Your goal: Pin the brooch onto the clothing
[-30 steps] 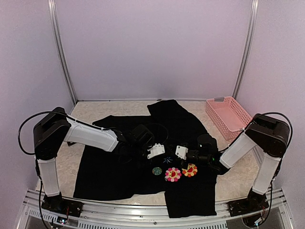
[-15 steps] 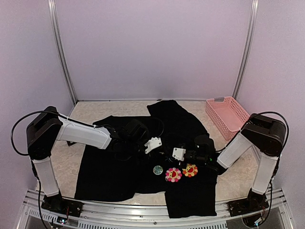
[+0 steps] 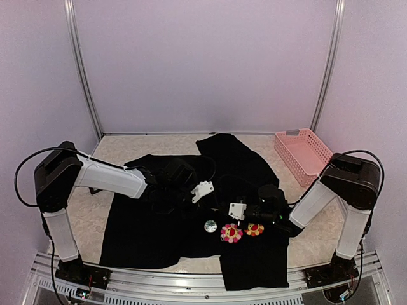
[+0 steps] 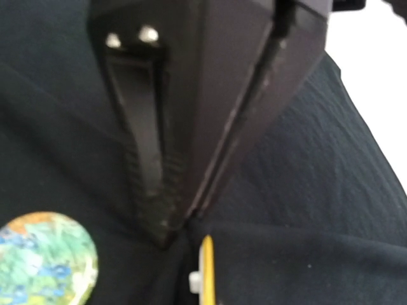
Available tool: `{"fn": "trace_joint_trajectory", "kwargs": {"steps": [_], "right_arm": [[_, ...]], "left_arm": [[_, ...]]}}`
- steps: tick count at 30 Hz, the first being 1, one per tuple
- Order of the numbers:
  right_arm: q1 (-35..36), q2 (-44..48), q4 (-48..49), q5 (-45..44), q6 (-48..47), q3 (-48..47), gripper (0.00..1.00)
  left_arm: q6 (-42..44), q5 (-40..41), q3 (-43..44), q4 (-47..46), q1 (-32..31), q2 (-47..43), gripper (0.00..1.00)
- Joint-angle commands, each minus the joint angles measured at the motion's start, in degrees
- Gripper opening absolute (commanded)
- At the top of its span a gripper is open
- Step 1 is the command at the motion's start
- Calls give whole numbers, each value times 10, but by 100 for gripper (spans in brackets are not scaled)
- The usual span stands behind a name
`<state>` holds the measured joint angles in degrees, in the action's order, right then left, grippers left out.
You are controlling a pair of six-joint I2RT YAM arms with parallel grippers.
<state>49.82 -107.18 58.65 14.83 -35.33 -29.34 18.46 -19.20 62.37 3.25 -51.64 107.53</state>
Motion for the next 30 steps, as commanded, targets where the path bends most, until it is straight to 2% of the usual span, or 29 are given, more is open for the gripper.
{"fn": "trace_joint_trajectory", "kwargs": {"steps": [1,15,17,21,26,30], "right_arm": [[10,17,35,30,50,18,0],[-9,31,115,110,167,31,0],[-14,30,116,118,174,28,0],[-20,27,117,125,187,27,0],[-34,23,116,143,205,25,0],[-42,26,118,161,215,22,0]], "left_arm": [[-21,-9,-5,-28,10,-21,0],[-22,-5,-7,-29,11,-19,0],[-21,-8,-7,-28,11,-20,6],[-20,-8,-8,-28,11,-25,28],[-9,-21,-16,-28,16,-60,35],[1,-31,-20,-21,16,-79,36]]}}
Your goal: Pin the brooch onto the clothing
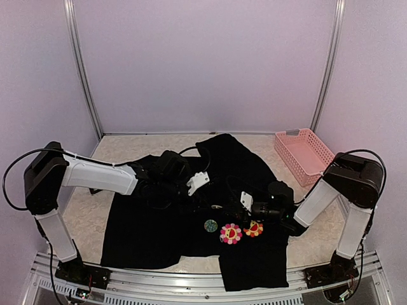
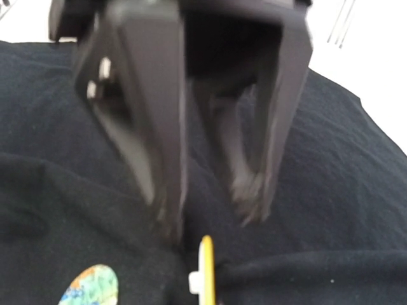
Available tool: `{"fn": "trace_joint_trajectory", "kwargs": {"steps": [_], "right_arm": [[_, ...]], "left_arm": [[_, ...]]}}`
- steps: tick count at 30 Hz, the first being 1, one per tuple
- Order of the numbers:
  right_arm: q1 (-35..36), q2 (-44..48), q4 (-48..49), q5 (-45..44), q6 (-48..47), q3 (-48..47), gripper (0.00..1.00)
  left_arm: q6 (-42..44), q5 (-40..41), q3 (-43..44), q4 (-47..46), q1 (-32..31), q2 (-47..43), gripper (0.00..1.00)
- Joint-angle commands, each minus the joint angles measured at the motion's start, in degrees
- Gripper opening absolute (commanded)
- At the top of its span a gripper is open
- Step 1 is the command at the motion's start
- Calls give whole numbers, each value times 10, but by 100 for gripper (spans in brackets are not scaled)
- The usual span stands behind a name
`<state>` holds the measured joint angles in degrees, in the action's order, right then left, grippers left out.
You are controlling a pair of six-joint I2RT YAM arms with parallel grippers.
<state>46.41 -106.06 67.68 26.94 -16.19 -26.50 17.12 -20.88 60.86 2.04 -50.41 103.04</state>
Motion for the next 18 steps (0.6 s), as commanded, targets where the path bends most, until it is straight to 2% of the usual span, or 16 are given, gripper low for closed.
{"fn": "trace_joint_trajectory", "kwargs": {"steps": [1,7,18], "right_arm": [[-9,15,27,41,24,-8,0],[-11,26,19,51,24,-13,0],[-11,25,13,55,22,-17,0]], "left_arm": [[17,-11,-5,-10,4,-34,34],[23,-8,13,-8,0,-16,24],[35,-30,13,-9,-12,-3,23]]}}
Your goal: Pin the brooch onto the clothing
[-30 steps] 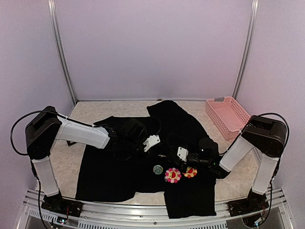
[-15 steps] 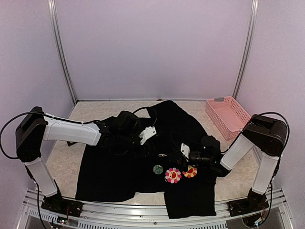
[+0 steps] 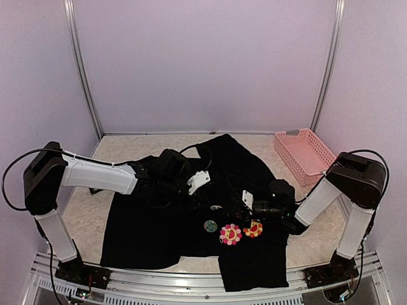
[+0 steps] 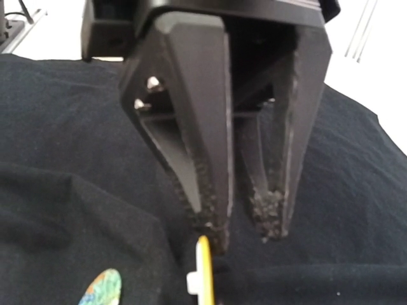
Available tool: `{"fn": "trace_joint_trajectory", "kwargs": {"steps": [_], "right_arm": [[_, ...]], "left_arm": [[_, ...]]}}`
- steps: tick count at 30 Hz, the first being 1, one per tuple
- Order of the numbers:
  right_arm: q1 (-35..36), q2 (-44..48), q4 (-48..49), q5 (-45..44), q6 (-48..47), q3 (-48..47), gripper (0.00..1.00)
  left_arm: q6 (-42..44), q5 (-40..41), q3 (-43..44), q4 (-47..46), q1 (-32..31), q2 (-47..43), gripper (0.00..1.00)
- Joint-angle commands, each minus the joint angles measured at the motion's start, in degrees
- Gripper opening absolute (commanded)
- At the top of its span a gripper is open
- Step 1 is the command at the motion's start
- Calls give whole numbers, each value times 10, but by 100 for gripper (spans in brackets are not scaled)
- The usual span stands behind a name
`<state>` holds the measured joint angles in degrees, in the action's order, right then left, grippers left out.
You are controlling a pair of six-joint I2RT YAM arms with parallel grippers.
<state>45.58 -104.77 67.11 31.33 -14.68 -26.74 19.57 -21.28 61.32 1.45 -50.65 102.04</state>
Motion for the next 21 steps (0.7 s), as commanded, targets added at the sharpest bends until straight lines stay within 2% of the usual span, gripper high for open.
{"fn": "trace_joint_trajectory", "kwargs": {"steps": [1,5,11,14,18,21], "right_arm": [[-3,13,17,11,7,-15,0],[-5,15,3,10,0,-15,0],[-5,20,-9,8,-12,-15,0],[-5,21,-9,10,-14,-16,0],[-5,23,-12,13,-17,-17,0],[-5,25,-13,12,-20,-18,0]], "left_arm": [[15,-20,6,0,-9,5,24],[25,2,-27,-10,10,-23,26],[42,-58,-33,2,18,-52,40],[47,-77,-24,0,13,-45,43],[48,-63,-17,-10,3,-21,41],[40,-40,0,-10,-3,-3,28]]}}
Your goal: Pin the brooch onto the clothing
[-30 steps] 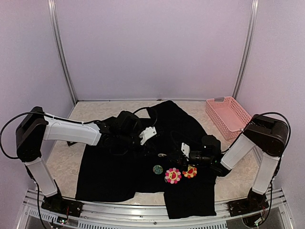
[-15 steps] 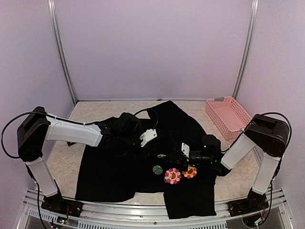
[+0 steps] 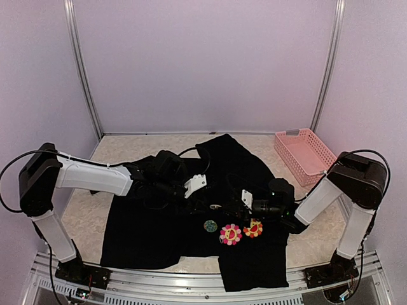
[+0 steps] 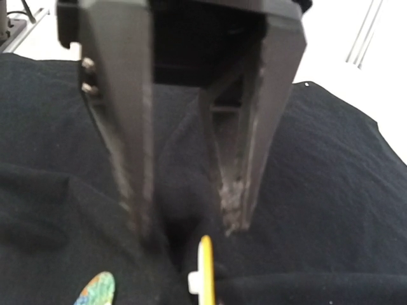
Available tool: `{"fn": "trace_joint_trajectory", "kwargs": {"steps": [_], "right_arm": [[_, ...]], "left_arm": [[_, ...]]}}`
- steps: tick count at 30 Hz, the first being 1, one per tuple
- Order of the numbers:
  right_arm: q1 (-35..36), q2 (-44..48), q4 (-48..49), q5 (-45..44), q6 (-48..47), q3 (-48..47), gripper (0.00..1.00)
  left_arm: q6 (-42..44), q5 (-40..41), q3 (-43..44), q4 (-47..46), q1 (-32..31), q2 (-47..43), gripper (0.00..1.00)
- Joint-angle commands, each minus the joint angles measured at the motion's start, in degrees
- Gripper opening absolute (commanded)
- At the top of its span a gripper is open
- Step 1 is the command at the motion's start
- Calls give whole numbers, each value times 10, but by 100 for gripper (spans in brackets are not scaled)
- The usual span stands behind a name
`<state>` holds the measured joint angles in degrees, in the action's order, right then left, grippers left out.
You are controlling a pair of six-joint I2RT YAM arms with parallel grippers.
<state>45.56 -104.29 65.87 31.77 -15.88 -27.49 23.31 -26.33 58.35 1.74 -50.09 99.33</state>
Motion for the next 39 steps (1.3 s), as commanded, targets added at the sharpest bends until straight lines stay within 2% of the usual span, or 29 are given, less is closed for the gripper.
{"fn": "trace_joint_trajectory", "kwargs": {"steps": [1,3,10,12,15,17,19,22,26,29,36,39], "right_arm": [[-5,20,-2,8,-9,-10,0],[-5,20,-2,10,-9,-10,0],[-5,19,-1,12,-10,-11,0],[-5,19,-3,13,-11,-12,0],[-5,24,-14,8,-8,-11,0],[-11,34,-34,21,2,-9,18],[-20,45,-71,46,3,-8,28],[-26,53,-111,53,4,-6,37],[-27,38,-111,55,26,0,41],[-27,16,-91,46,50,-1,39],[-30,-21,-99,19,73,-25,12],[-31,-28,-118,15,78,-37,10]], "left_arm": [[-2,18,31,-13,-10,29,23],[-7,13,31,-35,-10,30,17],[-15,11,30,-44,-12,27,7],[-18,7,30,-44,-14,26,1],[-29,-13,29,-46,-15,20,0],[-35,-15,28,-44,-14,15,0],[-37,-16,29,-35,-14,8,0],[-39,-23,28,-24,-14,3,0],[-45,-32,28,-21,-13,-1,0],[-52,-45,27,-25,-13,-7,0],[-63,-78,24,-26,-12,-23,0],[-69,-83,23,-26,-11,-23,0]]}}
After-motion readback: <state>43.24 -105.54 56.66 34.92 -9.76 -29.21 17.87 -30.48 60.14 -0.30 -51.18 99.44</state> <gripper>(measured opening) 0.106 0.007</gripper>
